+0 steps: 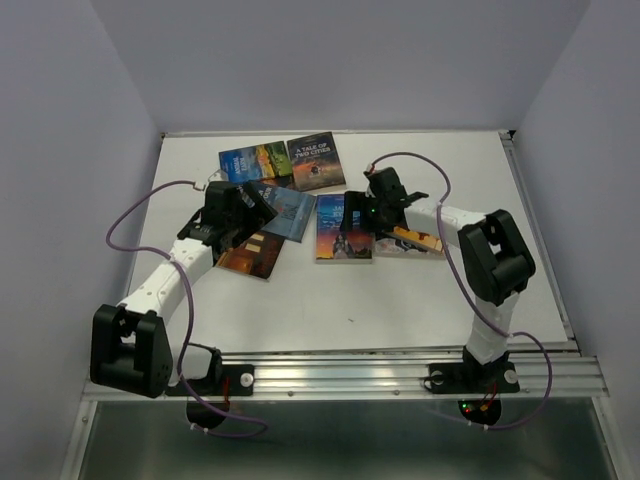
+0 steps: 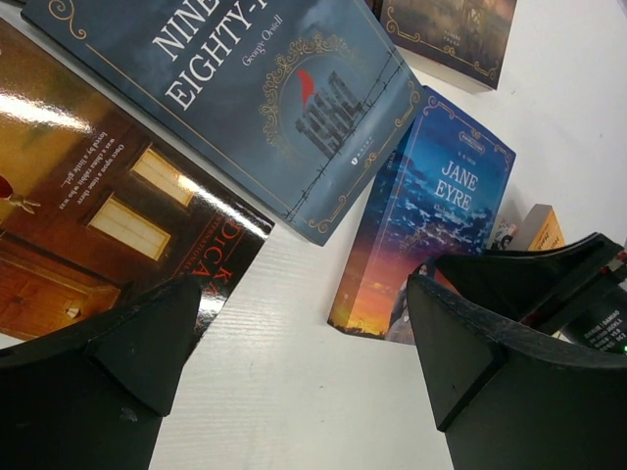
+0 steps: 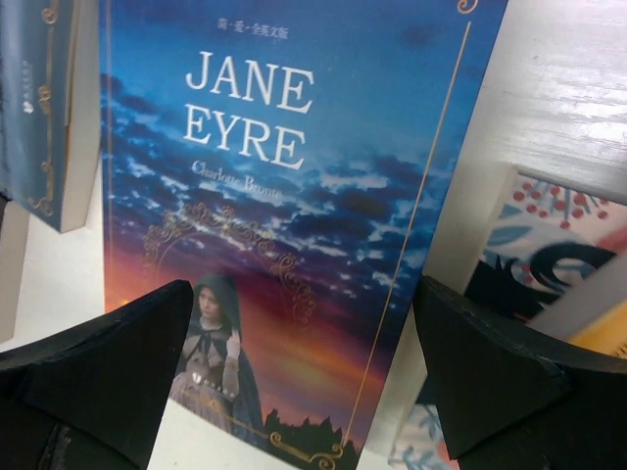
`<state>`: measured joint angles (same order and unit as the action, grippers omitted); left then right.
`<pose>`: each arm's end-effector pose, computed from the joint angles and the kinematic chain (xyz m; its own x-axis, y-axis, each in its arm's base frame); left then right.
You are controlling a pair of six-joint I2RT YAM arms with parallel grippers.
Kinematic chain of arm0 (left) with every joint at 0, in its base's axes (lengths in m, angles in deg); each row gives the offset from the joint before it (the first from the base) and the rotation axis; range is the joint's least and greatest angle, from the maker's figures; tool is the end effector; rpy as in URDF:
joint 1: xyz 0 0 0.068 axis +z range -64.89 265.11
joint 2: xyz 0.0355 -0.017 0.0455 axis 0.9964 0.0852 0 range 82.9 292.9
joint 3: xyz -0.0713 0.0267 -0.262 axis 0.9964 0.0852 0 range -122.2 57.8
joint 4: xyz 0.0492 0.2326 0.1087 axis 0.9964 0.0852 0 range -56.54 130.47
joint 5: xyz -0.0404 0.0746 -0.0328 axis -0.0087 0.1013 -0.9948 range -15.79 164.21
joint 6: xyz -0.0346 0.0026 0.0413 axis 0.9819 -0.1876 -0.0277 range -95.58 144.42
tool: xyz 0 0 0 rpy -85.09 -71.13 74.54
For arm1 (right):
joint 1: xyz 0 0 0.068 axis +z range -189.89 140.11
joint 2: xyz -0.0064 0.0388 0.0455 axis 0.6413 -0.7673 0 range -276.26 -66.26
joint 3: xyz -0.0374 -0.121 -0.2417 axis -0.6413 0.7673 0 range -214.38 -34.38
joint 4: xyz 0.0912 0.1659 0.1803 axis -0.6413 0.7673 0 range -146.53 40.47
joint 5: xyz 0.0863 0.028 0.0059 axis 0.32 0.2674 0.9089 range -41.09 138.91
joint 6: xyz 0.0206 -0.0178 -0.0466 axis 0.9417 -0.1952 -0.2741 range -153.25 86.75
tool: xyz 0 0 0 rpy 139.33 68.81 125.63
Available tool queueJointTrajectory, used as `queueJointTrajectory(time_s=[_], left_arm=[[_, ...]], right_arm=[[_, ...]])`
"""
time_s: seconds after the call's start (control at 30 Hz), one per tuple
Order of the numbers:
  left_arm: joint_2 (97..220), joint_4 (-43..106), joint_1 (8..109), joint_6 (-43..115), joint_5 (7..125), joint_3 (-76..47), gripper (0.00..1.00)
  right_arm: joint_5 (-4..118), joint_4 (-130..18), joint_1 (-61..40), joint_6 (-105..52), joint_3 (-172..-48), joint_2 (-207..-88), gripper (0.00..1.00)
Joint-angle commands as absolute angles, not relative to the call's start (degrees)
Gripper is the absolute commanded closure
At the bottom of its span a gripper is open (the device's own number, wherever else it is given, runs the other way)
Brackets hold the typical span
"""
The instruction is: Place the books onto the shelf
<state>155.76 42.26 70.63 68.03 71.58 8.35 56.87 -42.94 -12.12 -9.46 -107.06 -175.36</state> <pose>0.2742 -0.0724 0.2652 -0.5719 -0.5638 -0.5958 -0.1477 0.7852 -0.6014 0.3599 0.1950 0.1820 -0.8382 0.0102 -0.5452 -0.2208 0.9079 0.3564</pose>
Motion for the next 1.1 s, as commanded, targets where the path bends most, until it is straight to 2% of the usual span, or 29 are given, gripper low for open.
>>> queueJointTrajectory(time_s=[0.0,0.37,0.67,0.87,1.07], left_arm=[[155.23,40.85,70.08,67.84,71.93,8.41,0.01],[154.44,42.43,69.99,67.84,73.60,7.79,0.01],[156.02,42.34,69.56,66.52,73.60,6.56,0.01],[159.97,41.64,65.26,63.62,73.60,2.26,0.01],[170.59,40.06,58.84,63.00,72.72,-4.07,0.02]], right_arm=[[54.90,-44.48,-12.11,-7.76,-108.29,-177.52,0.00],[30.73,-43.34,-12.11,-0.91,-103.73,-174.81,0.00],[26.85,-43.34,-16.60,1.64,-98.72,-170.15,0.00],[29.20,-43.96,-17.21,-0.45,-97.30,-167.86,0.00],[45.90,-45.62,-17.21,-1.09,-100.38,-166.02,0.00]])
